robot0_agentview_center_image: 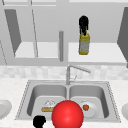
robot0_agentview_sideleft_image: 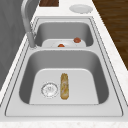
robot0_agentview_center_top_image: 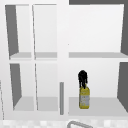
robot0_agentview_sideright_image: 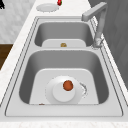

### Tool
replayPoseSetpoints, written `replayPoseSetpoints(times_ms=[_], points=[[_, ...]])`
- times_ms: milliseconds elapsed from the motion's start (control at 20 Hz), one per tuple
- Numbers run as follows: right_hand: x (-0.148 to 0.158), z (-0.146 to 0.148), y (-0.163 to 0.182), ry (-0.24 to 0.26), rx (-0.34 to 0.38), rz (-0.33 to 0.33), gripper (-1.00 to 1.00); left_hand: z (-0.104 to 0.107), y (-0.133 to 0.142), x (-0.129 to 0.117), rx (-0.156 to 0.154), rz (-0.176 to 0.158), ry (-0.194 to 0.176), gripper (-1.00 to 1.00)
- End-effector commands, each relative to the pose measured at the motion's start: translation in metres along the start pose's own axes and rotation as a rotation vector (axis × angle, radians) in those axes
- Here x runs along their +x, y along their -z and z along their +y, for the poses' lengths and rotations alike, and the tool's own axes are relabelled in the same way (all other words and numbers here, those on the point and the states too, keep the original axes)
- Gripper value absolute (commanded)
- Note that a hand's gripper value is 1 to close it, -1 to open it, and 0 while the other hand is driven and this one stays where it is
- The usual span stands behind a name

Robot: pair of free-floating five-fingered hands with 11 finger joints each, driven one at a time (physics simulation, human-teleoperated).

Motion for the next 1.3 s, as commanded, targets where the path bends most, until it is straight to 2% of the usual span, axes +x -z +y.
replayPoseSetpoints(times_ms=[0,250,300,350,550,800,1250], points=[[0.001,0.005,0.006,-0.009,0.009,0.009,1.0,0.0,0.0,0.0,0.0,0.0,0.0,0.0],[0.004,0.009,0.003,-0.012,0.002,0.015,1.0,0.0,0.0,0.0,0.0,0.0,0.0,0.0],[0.004,0.005,0.002,-0.009,0.001,0.011,-1.0,0.0,0.0,0.0,0.0,0.0,0.0,0.0],[0.004,0.0,0.0,0.006,0.023,0.019,-1.0,0.0,0.0,0.0,0.0,0.0,0.0,0.0],[0.001,-0.003,-0.005,0.003,0.035,0.023,-1.0,0.0,0.0,0.0,0.0,0.0,0.0,0.0],[-0.006,-0.024,-0.021,-0.046,0.055,0.081,-1.0,0.0,0.0,0.0,0.0,0.0,0.0,0.0],[-0.029,-0.042,-0.036,-0.06,0.063,0.074,-1.0,0.0,0.0,0.0,0.0,0.0,0.0,0.0]])
